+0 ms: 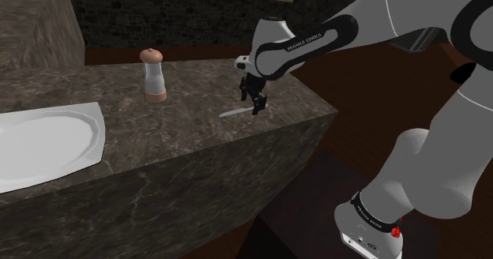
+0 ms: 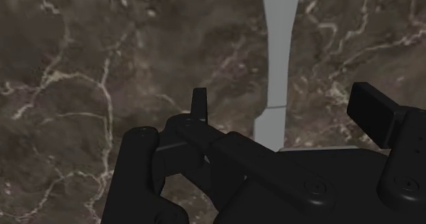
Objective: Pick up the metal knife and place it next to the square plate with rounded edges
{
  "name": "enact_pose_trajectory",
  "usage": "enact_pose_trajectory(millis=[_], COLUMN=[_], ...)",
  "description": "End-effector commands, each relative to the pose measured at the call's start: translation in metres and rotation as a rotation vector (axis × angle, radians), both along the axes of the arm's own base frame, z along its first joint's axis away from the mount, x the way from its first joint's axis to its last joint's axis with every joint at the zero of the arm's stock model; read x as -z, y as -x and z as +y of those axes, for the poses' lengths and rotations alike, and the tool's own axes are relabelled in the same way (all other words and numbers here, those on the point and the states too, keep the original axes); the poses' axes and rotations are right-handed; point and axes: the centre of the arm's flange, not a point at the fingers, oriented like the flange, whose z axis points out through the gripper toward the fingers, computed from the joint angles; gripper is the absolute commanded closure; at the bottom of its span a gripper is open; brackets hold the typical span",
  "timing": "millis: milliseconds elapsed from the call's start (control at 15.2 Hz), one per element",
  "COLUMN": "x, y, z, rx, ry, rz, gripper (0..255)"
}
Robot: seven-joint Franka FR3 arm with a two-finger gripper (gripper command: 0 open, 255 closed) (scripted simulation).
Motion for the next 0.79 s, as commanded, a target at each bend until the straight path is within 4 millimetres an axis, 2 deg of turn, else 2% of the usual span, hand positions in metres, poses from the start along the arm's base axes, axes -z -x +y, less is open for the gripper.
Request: enact_pose_trajectory(millis=[0, 66, 660, 726], x=[0.0000, 0.0000, 0.0001, -0.0052], y=[0.0000, 0.0000, 0.0000, 0.0000], z=[0.0000, 0.0000, 0.0000, 0.0000], rx=[0.000, 0.000, 0.000, 0.000], ry=[0.000, 0.000, 0.000, 0.000], rz=[0.000, 0.000, 0.000, 0.000], gripper=[0, 255, 255, 255])
